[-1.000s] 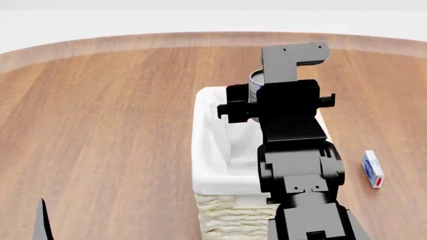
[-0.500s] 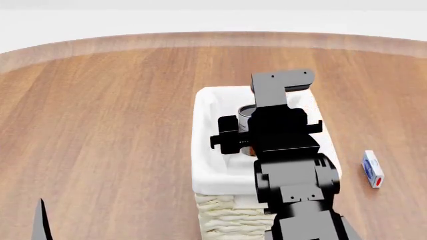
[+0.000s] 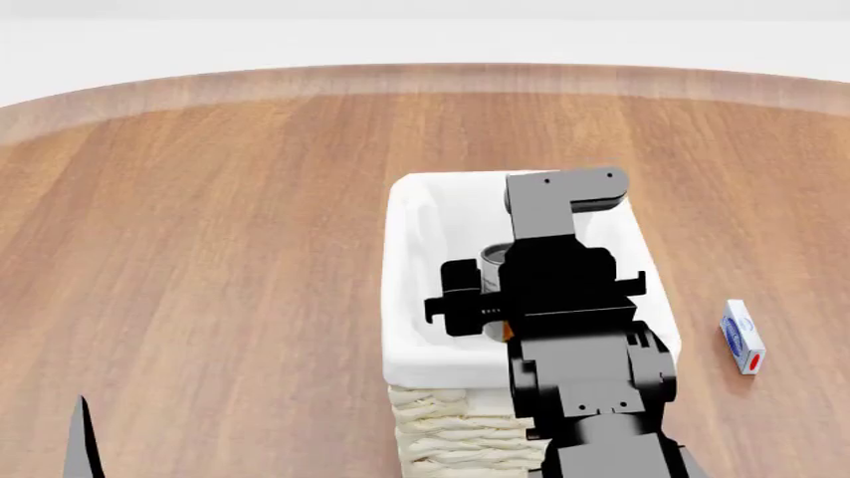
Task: Pick up the alphabet soup and put it in the basket.
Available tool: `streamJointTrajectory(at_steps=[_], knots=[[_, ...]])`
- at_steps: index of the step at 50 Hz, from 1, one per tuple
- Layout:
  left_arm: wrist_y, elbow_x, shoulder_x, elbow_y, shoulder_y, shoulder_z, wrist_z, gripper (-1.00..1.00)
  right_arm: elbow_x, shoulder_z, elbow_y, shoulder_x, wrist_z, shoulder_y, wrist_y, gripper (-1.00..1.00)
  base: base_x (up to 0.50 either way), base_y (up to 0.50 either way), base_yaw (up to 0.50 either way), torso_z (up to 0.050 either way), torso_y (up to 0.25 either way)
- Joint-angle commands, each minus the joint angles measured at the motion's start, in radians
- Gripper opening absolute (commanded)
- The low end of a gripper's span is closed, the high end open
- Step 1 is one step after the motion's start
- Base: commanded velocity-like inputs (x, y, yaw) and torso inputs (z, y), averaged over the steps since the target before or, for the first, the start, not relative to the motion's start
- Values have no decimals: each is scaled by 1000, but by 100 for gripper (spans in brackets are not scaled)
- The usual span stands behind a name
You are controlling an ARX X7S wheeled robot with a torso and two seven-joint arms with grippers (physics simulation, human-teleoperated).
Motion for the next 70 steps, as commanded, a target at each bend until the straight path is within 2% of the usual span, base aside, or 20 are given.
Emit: streamJointTrajectory(at_steps=[1,5,6,21,26,30,44,49,52,54,57,63,70], knots=[[1,-2,-2,-2,-1,2,-3,100,-38,20,0,-1,-16,2,4,-100,0,0,0,0,0],[1,-2,-3,-2,-1,3,-5,100,-26,15,0,-2,-15,4,2,-100,0,0,0,0,0],[1,-1,-4,-2,-1,4,-5,100,-25,14,0,-2,-14,4,4,100,0,0,0,0,0],[3,-3,-7,-2,-1,6,-9,100,-34,20,0,-1,-16,12,-26,100,0,0,0,0,0],[6,-4,-7,-6,-2,7,-10,100,-31,74,0,-1,6,19,-315,100,0,0,0,0,0],[6,-4,-8,-6,-3,9,-11,100,-2,88,0,-2,10,35,-435,100,0,0,0,0,0],[5,-7,-13,-3,-2,9,-15,100,155,-85,-1,-2,61,68,-524,100,0,0,0,0,0],[2,-6,-13,-6,-5,13,-17,100,210,-89,-6,1,37,73,-566,100,0,0,0,0,0],[5,-5,-11,-16,-8,19,-15,100,242,-114,-456,99,148,-109,-289,100,0,0,0,0,0],[1,-3,-12,-13,-8,22,-16,100,264,-115,-734,136,181,-167,-211,100,0,0,0,0,0],[-2,-6,-13,-10,-10,22,-16,100,286,-125,-1007,200,264,-245,-58,100,0,0,0,0,0],[-5,-7,-16,-4,-9,23,-18,100,340,-100,-1269,254,327,-350,18,100,0,0,0,0,0],[-3,-7,-16,-8,-11,26,-19,100,369,-77,-1493,302,393,-500,31,100,0,0,0,0,0]])
